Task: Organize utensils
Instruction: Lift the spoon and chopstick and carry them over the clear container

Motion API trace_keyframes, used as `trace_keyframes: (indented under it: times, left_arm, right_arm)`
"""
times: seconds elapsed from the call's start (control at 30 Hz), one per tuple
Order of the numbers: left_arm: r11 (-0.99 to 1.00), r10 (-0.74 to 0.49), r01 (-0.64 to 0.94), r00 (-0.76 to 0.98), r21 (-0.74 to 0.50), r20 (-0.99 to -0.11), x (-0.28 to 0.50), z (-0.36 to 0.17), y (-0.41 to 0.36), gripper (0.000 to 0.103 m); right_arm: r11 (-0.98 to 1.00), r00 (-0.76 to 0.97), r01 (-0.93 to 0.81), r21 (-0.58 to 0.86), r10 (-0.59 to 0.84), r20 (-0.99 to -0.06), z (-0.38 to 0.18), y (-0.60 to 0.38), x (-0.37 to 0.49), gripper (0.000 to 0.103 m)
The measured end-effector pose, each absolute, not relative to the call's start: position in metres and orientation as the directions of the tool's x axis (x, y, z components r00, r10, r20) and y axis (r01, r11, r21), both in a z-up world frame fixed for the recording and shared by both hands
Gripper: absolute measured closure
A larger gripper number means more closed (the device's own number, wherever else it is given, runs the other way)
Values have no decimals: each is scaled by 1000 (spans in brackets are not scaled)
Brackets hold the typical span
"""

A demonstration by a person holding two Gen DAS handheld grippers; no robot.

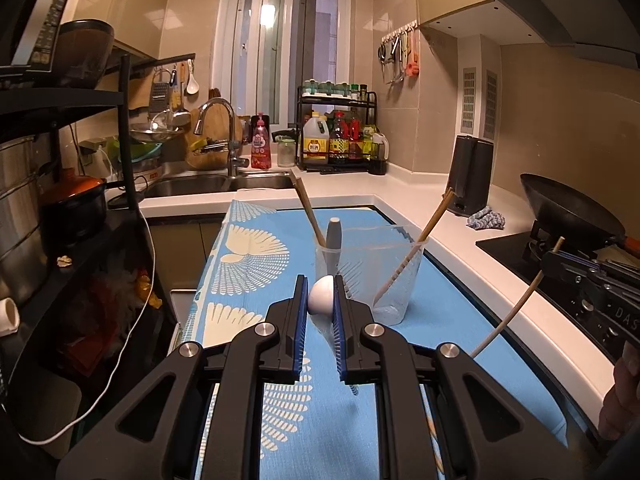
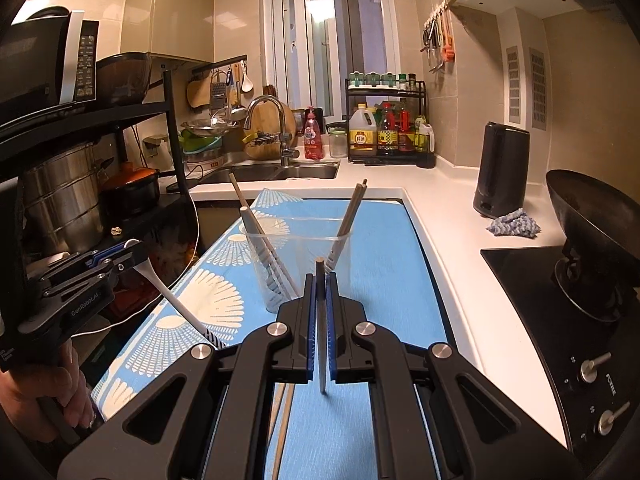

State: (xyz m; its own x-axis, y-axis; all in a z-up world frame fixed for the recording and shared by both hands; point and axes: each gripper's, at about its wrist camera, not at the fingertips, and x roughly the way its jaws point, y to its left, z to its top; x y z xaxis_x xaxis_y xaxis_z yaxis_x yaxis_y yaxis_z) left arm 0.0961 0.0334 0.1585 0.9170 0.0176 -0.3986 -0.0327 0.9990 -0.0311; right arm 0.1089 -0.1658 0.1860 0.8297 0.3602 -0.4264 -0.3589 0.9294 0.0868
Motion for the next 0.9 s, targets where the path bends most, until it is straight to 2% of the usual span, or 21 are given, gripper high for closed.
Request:
trace_keyframes:
  times: [0.4, 0.67, 0.9]
  left_arm:
    - [998, -70, 65, 877, -27, -475, 147, 227, 39, 91]
    - [996, -89, 93, 905, -10, -417, 181, 284, 36, 91]
    - [997, -67, 77, 907, 8, -417, 229, 284, 30, 91]
  right_arm:
    - [901, 815, -426, 81, 421, -399, 254, -145, 147, 98]
    - [891, 841, -445, 88, 450, -302, 318, -136, 173, 98]
    - [902, 865, -428, 57, 427, -262, 327, -122, 207, 98]
